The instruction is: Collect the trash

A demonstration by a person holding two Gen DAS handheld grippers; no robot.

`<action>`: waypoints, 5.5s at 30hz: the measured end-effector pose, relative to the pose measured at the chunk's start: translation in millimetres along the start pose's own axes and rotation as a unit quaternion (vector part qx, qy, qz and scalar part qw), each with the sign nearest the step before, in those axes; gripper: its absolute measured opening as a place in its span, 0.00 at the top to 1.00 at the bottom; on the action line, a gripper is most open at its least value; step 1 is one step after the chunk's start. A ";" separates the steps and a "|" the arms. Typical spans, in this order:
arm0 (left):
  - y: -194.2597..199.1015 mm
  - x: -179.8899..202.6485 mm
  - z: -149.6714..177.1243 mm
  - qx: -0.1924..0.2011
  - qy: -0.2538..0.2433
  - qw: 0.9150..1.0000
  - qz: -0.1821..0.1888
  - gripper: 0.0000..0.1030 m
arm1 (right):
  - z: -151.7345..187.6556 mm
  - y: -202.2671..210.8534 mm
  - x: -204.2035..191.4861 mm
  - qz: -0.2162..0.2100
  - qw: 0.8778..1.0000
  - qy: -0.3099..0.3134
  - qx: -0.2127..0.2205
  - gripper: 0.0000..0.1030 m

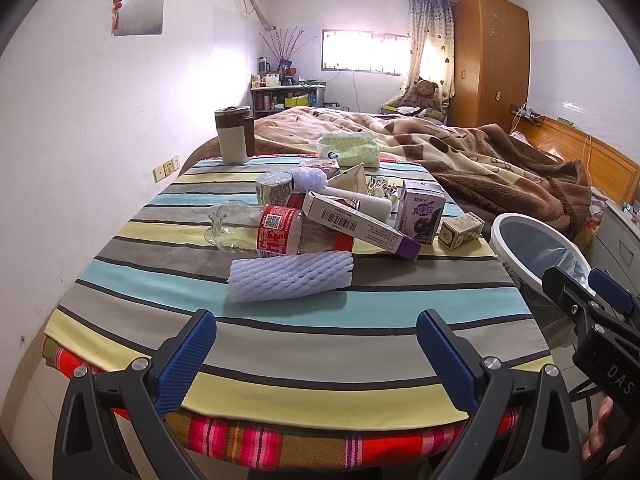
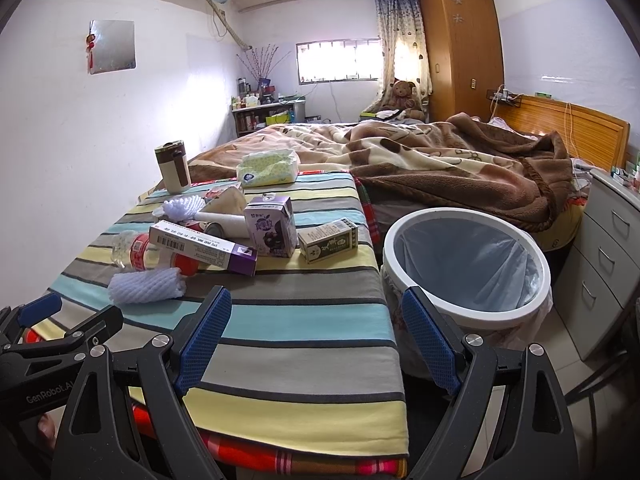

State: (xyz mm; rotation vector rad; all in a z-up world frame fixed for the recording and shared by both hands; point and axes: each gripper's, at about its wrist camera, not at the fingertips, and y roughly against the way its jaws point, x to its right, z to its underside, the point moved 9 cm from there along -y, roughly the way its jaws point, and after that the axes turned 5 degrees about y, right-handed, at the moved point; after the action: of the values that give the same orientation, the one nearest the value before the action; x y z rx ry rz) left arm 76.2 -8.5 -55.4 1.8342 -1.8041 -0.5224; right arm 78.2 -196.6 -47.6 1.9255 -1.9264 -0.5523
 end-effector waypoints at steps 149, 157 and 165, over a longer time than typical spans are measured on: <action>-131.5 83.6 6.4 -0.147 -0.262 0.932 0.203 0.72 | 27.4 -91.8 -9.5 -0.169 0.964 0.088 -0.183 0.78; -112.7 85.8 -1.4 -0.137 -0.195 0.945 0.225 0.74 | 10.9 -74.0 7.7 -0.164 0.975 0.055 -0.143 0.78; -90.3 110.8 -13.8 -0.123 -0.183 0.945 0.243 0.74 | -8.2 -62.3 43.4 -0.124 0.986 0.022 -0.106 0.78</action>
State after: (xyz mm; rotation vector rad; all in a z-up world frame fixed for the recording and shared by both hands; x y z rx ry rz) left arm 161.4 -118.8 -90.0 1.1184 -2.2193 -0.8844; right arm 135.7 -239.9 -73.4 2.0305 -1.5400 -0.7444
